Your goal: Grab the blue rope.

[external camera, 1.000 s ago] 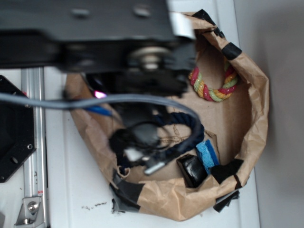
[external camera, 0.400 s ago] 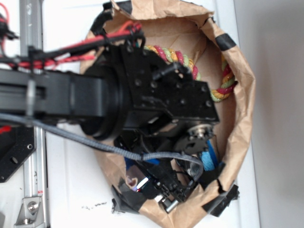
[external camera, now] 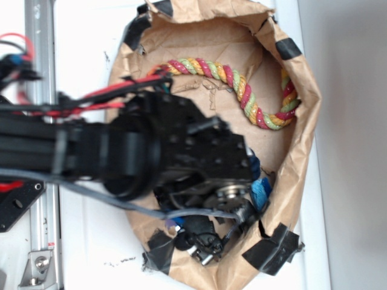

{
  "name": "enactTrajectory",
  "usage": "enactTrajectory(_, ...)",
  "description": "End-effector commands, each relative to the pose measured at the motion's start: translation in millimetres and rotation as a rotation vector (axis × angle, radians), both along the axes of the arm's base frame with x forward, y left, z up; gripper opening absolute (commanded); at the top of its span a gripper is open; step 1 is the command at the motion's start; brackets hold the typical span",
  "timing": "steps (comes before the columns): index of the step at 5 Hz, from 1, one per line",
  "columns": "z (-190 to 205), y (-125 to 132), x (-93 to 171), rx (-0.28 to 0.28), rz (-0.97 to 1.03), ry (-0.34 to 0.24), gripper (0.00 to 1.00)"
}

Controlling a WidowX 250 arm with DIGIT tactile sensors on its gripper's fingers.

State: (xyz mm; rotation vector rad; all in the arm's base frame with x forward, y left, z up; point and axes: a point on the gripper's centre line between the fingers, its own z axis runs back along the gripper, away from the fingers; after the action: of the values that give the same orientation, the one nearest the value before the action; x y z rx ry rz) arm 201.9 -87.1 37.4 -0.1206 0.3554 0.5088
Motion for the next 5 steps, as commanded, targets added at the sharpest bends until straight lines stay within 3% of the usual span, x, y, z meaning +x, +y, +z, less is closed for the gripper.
enactTrajectory(1, 28, 24, 9, 0.027, -0.176, -0.309, 0.0)
enactTrajectory(2, 66, 59, 22, 0.14, -0.209, -0.45, 0.0)
enactTrajectory(4, 127, 95, 28, 0.236, -0.276, -0.58, 0.0)
enactTrajectory(5, 136, 103, 26, 0.29, -0.314, -0.582, 0.0)
